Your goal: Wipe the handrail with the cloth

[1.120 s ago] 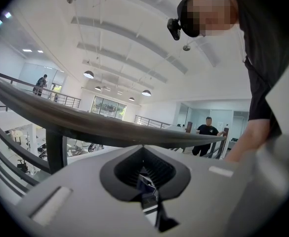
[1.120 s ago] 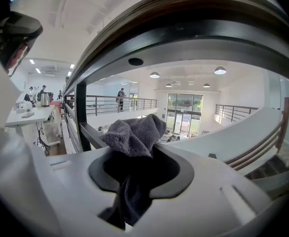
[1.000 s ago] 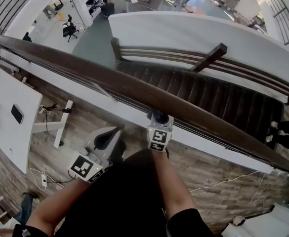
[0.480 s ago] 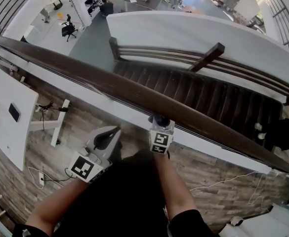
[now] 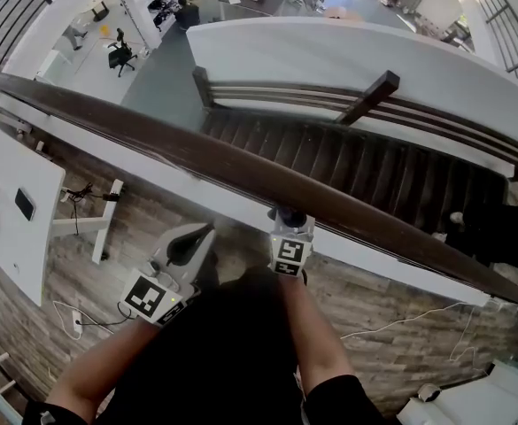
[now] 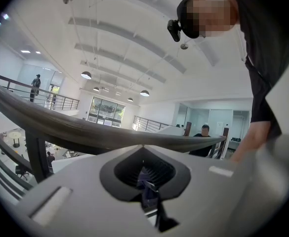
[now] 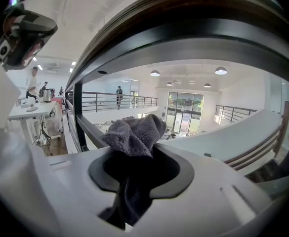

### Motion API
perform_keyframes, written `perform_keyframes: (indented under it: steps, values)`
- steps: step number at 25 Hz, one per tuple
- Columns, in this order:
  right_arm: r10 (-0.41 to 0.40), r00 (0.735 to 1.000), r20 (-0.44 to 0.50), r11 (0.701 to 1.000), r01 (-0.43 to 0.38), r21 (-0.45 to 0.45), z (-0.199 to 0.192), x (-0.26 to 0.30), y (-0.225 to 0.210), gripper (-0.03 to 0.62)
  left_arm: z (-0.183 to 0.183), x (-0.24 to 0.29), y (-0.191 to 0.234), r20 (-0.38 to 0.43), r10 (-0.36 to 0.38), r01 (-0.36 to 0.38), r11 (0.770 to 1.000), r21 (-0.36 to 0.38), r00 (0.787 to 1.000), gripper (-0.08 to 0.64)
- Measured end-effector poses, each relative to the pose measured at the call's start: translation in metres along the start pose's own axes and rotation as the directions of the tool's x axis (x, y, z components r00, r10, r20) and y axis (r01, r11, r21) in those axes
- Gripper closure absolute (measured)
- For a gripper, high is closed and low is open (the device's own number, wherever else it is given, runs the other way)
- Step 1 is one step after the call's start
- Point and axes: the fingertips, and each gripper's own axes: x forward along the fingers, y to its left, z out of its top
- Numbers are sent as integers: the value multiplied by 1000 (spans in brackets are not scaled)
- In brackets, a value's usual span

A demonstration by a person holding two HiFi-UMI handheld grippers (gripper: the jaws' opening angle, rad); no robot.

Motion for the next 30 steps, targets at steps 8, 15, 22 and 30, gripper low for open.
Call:
perform_keyframes:
  steps: [8,15,22,30]
  values:
    - [-2,1000,27,999,1,35,-6,-11,-21,488,-2,6,-23,0,-32,32,999,20,999,561]
    - [-17,1000,15,999,16,51,-16,-23,-44,488,-10,13,-37,-21,-35,35,999,12,999,561]
    - [-42,999,22,997,41,64,-22,-35,-70,488,-12,18,-50,-39,-32,32,999,9,999,561]
    - [-25,1000,12,998,25,56,-28,-41,-79,488,-16,20,-56,-48,-16,17,1000,13,999,561]
